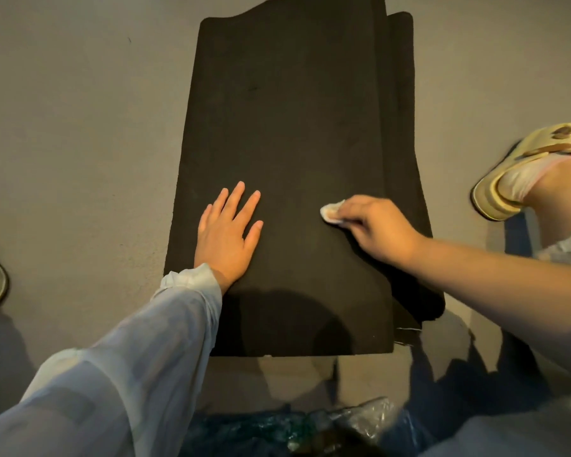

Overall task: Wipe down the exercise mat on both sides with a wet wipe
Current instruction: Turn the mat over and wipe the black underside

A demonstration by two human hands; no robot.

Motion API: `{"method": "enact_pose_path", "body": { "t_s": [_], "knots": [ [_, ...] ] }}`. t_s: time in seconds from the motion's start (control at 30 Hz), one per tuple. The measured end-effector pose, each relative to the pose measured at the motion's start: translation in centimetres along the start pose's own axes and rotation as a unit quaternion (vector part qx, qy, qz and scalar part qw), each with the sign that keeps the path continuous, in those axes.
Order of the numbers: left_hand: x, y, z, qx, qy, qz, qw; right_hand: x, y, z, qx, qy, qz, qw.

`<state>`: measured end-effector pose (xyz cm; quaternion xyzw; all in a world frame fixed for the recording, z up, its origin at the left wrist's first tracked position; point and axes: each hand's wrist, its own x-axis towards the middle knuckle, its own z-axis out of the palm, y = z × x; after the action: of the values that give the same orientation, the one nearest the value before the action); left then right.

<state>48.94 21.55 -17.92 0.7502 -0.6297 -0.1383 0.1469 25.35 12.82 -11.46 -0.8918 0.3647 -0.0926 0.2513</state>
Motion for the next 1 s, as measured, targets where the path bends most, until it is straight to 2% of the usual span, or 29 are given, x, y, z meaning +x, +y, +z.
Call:
{"method": "enact_pose_path", "body": {
  "t_s": [0.2,0.27,0.3,0.4,0.43,0.57,0.63,0.7,0.8,1.0],
  "knots": [
    [0.3,0.0,-0.5,0.035,-0.039,0.007,0.999,-9.0,-3.7,1.9,0.027,-0.134,-0.056,0.989],
    [0.3,0.2,-0.8,0.039,-0.061,-0.031,0.997,-10.3,-3.9,2.1,0.022,-0.195,-0.069,0.978],
    [0.2,0.1,-1.0,0.029,-0.067,-0.078,0.994,-10.5,-3.9,2.0,0.024,-0.21,-0.061,0.976],
    [-0.4,-0.6,-2.1,-0.034,-0.049,-0.273,0.96,-10.3,-3.9,2.1,0.029,-0.199,-0.05,0.978],
    [-0.6,-0.9,-2.5,-0.037,-0.049,-0.311,0.948,-10.2,-4.1,2.2,0.023,-0.193,-0.053,0.98],
    [-0.5,-1.5,-4.0,-0.059,-0.03,-0.33,0.942,-8.8,-5.5,1.3,0.017,-0.135,-0.06,0.989],
    [0.1,-2.2,-4.8,-0.135,-0.007,-0.379,0.916,-6.9,-6.3,0.3,0.016,-0.085,-0.042,0.995],
    [0.7,-3.1,-5.7,-0.175,-0.016,-0.43,0.886,-4.7,-7.0,-0.3,0.005,-0.044,-0.028,0.999],
    [0.9,-4.3,-6.5,-0.177,-0.042,-0.423,0.888,-2.1,-7.5,-0.3,-0.028,-0.025,-0.008,0.999],
    [0.7,-7.5,-8.9,-0.207,0.101,-0.361,0.904,1.5,-9.0,1.1,-0.102,-0.052,-0.024,0.993]
  ]
}}
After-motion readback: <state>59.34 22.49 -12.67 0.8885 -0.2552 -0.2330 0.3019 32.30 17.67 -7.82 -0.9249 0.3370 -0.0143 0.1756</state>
